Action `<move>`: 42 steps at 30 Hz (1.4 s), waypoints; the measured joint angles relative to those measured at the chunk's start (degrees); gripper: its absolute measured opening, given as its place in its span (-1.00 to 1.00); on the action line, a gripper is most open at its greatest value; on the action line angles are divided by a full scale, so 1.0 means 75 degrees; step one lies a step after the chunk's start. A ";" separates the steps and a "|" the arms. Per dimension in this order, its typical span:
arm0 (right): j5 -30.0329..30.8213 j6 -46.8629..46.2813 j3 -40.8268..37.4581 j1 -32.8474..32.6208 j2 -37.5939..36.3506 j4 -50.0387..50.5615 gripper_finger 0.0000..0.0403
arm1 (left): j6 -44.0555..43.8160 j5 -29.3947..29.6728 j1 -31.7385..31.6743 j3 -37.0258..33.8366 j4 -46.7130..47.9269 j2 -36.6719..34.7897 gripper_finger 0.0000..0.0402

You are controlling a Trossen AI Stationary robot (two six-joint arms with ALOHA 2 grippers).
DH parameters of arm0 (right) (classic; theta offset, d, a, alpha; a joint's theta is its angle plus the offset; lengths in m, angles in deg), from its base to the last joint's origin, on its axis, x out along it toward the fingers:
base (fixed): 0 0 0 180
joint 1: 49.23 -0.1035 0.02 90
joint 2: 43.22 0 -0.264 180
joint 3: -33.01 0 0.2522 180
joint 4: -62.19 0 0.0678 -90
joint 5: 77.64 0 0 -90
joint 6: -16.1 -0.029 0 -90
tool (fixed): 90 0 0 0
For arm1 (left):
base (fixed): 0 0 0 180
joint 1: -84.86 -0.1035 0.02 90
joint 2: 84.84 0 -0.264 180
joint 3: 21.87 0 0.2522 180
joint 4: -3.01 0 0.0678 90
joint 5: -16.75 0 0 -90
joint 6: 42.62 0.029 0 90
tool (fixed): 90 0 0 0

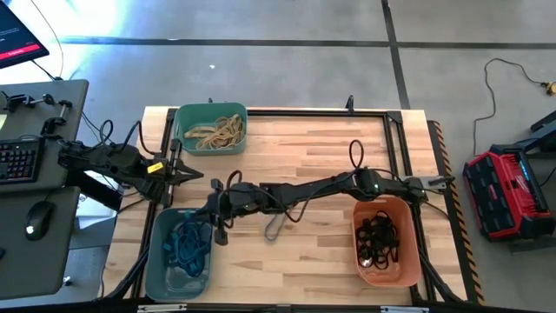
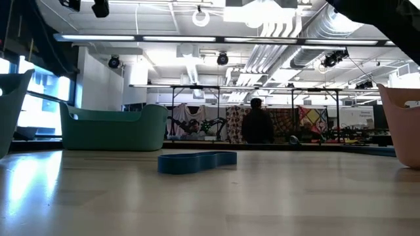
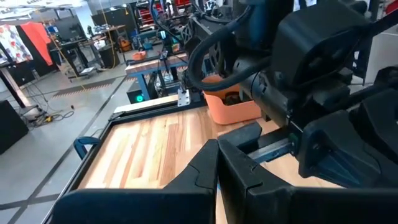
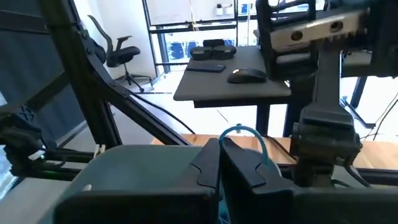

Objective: Sort rubber bands into baskets
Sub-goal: Put the blue rubber band into the blue bin

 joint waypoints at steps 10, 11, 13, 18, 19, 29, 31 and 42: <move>-0.0634 -0.0371 -0.0012 0.0033 0.0394 -0.0735 -1.00 | 0.0038 0.0040 0.0000 0.0000 0.0033 0.0000 -1.00; -0.0672 -0.0372 -0.0012 0.0033 0.0398 -0.0740 -1.00 | 0.0041 0.0038 0.0000 0.0000 0.0033 0.0000 -1.00; -0.0740 -0.0369 -0.0012 0.0008 0.0411 -0.0810 -1.00 | 0.0035 0.0041 0.0000 0.0000 0.0035 0.0000 -1.00; -0.0788 -0.0169 0.0221 -0.0081 0.0420 -0.1079 -1.00 | 0.0038 0.0041 0.0000 0.0000 0.0053 0.0000 -1.00; -0.0833 -0.0167 0.0282 -0.0084 0.0419 -0.1118 -1.00 | 0.0038 0.0041 0.0000 0.0000 0.0053 0.0000 -1.00; -0.0918 -0.0170 0.0249 -0.0059 0.0452 -0.1050 -1.00 | 0.0038 0.0041 0.0000 0.0000 0.0053 0.0000 -1.00; -0.0773 -0.0166 0.0107 -0.0011 0.0453 -0.1009 -1.00 | 0.0035 0.0041 0.0000 0.0000 0.0053 0.0000 -1.00; -0.0571 -0.0115 -0.0125 0.0241 0.0490 -0.0554 -1.00 | 0.0038 0.0038 0.0000 0.0000 0.0053 0.0000 -1.00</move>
